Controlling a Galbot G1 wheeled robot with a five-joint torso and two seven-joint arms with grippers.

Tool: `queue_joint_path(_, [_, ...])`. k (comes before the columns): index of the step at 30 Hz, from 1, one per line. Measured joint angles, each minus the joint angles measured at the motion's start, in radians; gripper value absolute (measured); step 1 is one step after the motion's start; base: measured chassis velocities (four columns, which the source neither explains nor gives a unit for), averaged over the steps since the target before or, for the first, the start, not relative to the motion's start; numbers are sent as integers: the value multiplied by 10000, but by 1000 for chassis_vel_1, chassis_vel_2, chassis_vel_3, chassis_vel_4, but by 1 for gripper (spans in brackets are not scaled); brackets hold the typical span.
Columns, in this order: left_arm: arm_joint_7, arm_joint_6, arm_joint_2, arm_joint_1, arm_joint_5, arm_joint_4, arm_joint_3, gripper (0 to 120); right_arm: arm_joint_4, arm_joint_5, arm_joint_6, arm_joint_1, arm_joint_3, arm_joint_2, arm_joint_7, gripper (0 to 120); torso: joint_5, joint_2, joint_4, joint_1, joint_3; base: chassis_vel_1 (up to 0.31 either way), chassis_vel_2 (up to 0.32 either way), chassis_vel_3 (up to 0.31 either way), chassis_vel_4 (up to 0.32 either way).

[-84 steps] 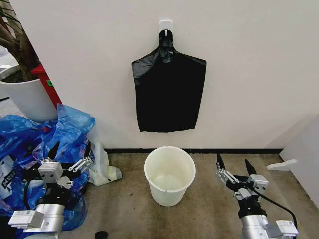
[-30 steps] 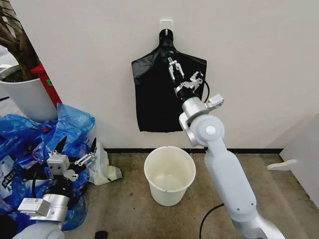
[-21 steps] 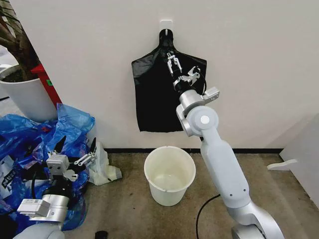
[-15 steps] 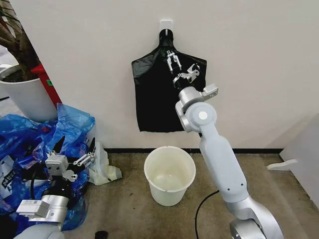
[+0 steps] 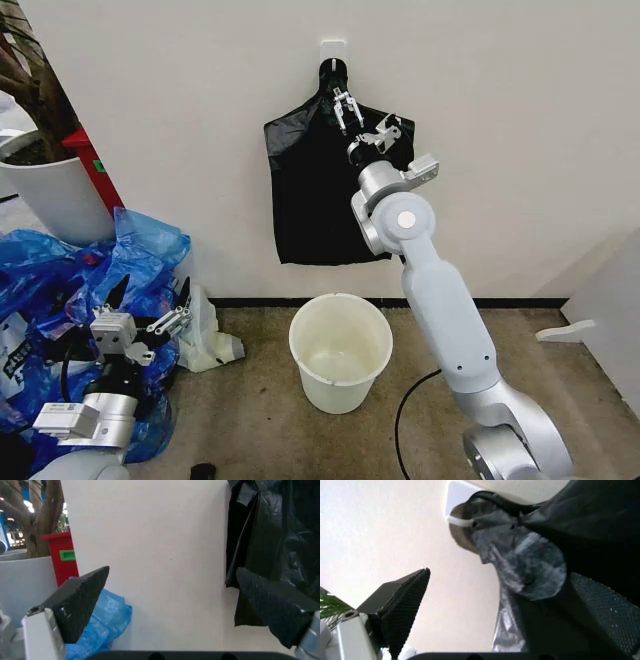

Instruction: Place the garbage bag over the trash bin.

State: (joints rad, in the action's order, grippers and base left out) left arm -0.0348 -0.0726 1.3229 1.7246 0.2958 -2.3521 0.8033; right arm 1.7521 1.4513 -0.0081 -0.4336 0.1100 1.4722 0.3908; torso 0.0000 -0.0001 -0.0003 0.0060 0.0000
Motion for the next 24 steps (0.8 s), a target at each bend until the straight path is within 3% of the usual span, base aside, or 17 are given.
queue_joint_path(13, [-7,-4,-28,-41,23,-3,-3,100,-208,4,15,381,-96,21,102,100,0,0,0,0,0,0,0,0,0])
queue_joint_path(18, [-11,-5,-19,-52,25,-4,2,100,-222,96,116,364,-113,-2,183,88,0,0,-1,0,0,0,0,0,0])
queue_joint_path(24, [-16,-46,13,-59,23,41,1,100,-155,277,197,280,-115,-38,186,62,0,0,0,0,0,0,0,0,0])
